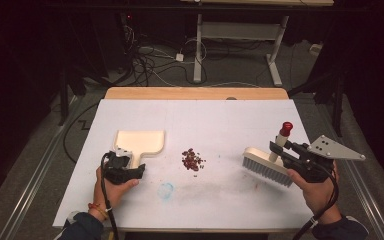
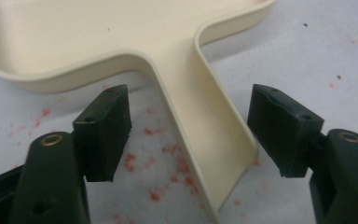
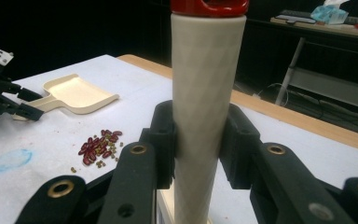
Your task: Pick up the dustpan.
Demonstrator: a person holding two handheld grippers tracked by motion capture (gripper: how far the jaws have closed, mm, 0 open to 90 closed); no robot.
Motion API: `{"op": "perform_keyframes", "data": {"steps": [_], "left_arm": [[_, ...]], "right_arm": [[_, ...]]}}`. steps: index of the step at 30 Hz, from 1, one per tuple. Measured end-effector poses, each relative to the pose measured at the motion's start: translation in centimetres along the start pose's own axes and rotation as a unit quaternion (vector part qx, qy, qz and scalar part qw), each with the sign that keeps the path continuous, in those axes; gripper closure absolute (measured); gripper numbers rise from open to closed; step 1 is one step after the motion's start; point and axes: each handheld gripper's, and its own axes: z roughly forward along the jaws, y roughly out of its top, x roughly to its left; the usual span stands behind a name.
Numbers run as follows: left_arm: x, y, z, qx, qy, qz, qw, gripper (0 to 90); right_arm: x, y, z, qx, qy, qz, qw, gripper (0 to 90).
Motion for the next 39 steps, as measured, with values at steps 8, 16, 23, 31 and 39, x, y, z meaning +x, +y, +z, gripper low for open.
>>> {"op": "perform_keyframes", "data": {"steps": [8,16,23,31,39], "left_arm": [[0.8,0.9,0.6,-0.002,0.008,-0.017,0.9998,50.8],[1.3,0.9,0.5,0.002,0.001,0.009,1.0,64.0],[1.6,1.5,-0.4,0.001,0.002,0.03,0.9996,64.4],[2.3,1.9,-2.9,-0.021,-0.003,0.045,0.9987,64.5],[2.1,1.0,-5.1,-0.01,-0.014,0.08,0.9967,64.5]], "right_arm": [[0.0,-0.2,0.3,0.008,0.001,0.0,1.0,70.4],[-0.1,-0.4,0.3,0.01,0.001,0.003,1.0,70.4],[-0.1,-0.5,0.5,0.01,0.004,0.003,0.9999,70.4],[0.2,-0.5,0.7,0.014,0.005,0.001,0.9999,70.4],[-0.1,-0.8,0.8,0.011,0.005,0.007,0.9999,70.4]]}}
